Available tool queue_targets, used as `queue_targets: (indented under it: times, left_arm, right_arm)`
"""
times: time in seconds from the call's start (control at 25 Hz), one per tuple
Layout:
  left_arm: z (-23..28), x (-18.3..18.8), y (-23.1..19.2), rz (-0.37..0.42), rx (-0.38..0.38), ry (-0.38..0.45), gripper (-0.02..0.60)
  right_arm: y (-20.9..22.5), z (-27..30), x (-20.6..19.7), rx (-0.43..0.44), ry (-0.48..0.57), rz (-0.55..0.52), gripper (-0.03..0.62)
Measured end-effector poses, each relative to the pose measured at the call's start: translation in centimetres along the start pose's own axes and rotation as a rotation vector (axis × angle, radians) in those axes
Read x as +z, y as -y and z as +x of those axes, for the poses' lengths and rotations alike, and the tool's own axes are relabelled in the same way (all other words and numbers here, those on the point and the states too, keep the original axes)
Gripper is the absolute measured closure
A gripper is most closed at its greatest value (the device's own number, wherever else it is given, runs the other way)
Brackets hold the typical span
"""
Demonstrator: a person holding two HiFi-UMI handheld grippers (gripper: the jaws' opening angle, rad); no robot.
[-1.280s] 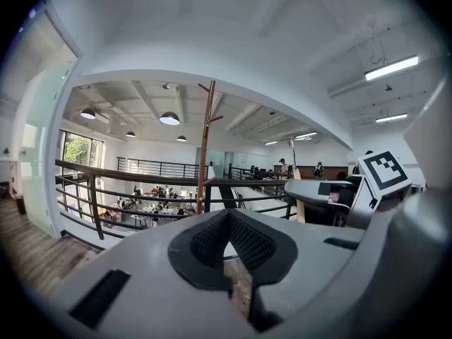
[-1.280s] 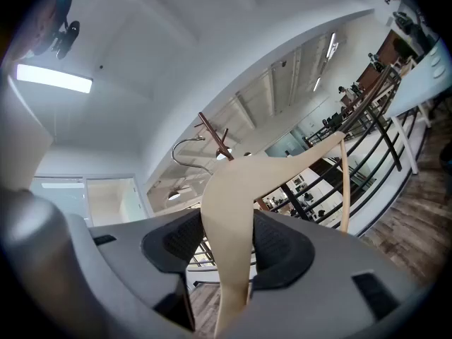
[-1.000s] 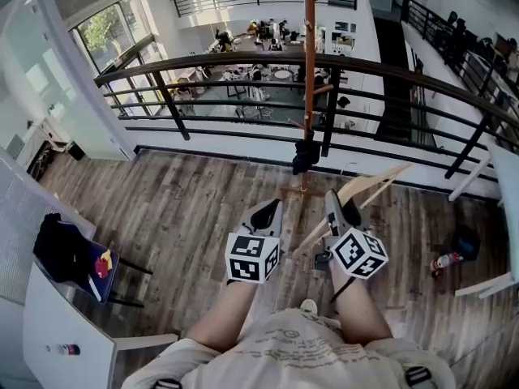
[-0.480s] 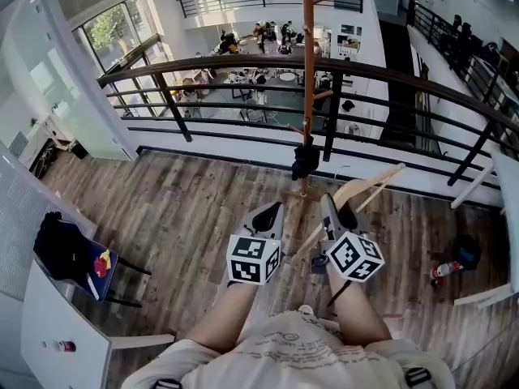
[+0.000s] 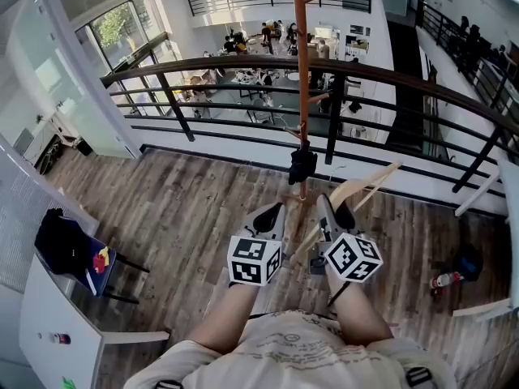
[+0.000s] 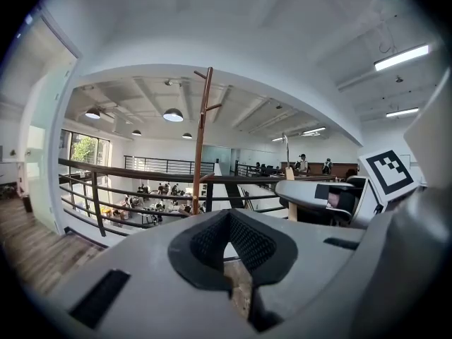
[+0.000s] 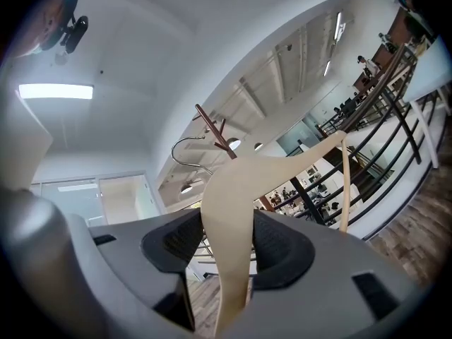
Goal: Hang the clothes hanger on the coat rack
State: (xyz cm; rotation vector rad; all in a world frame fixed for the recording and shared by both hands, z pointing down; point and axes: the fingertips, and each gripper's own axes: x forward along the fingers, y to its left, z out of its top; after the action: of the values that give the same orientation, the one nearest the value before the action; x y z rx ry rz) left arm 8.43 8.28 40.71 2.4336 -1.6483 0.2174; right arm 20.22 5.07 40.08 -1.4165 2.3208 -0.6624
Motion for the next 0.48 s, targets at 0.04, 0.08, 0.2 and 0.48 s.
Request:
queue_targets:
  times: [0.04,0.08,0.2,0.48]
  left_arm:
    - [0.4,-0.2,0.2,-0.002,0.003,-0.002,0.584]
    - [0.7,-0.3,0.3,-0.003,0.007,-0.004,0.584]
    - [1.5,-0.4,0.7,-0.007,0.024,-0.010,0.584]
    - [3.3,0.3,1.0,-0.011,0.039,-0.001,0.584]
  right_arm:
    - [0.4,0.2,0.0,0.003,-0.005,0.000,0.384]
    - [0.8,0.5,0.0,0.006,-0.010,0.001,0.384]
    - [1.6,1.0,0.2,0.020,-0.025,0.005,0.384]
    - [2.2,1.6,0.3,0.050,-0.050,-0.003,0.384]
